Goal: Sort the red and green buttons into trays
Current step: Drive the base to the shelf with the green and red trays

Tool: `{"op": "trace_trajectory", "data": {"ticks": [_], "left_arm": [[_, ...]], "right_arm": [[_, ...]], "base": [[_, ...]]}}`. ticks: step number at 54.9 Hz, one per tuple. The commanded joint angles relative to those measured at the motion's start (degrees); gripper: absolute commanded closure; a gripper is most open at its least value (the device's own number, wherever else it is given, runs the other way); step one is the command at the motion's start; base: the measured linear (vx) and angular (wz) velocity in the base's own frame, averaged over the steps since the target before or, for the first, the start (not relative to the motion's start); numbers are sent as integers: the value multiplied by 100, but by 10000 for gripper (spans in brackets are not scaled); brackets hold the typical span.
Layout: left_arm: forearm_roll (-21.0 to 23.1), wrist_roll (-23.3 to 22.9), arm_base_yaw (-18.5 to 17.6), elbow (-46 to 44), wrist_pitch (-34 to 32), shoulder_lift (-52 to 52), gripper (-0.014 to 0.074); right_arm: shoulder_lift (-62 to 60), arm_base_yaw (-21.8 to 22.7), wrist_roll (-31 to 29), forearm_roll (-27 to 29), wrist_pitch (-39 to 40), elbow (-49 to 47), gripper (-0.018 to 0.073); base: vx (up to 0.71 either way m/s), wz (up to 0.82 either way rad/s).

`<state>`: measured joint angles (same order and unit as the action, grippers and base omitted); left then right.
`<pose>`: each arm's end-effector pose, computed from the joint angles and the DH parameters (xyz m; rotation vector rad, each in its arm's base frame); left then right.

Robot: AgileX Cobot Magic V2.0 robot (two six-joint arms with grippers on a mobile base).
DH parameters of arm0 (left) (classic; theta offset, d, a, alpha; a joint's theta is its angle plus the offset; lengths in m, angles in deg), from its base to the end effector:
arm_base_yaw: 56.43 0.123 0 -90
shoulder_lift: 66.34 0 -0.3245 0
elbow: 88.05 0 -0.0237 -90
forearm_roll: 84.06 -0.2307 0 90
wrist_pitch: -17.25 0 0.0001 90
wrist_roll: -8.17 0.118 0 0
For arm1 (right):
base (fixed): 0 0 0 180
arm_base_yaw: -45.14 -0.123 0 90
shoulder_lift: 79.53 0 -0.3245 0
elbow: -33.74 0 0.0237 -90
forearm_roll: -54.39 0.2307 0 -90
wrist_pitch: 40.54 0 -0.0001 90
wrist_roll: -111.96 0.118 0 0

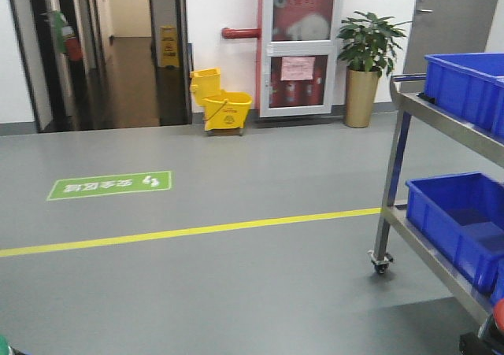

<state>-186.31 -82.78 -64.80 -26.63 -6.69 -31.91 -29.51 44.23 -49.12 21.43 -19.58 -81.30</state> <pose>0.0630 -0.0565 0.2855 0.6029 1.6542 -0.3084 0.1251 0.0249 0.2812 -0.3390 1.6592 0.0176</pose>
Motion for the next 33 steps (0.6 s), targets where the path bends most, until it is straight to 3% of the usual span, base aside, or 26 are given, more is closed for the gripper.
{"op": "trace_trajectory", "data": {"ticks": [1,33], "left_arm": [[190,-61,-4,-177,96,12,595],[190,-61,-4,-177,96,12,595]], "right_arm": [[-41,36,-9,74,436,-176,568],[-41,36,-9,74,436,-176,568]], "base": [[53,-27],[47,-33]]}}
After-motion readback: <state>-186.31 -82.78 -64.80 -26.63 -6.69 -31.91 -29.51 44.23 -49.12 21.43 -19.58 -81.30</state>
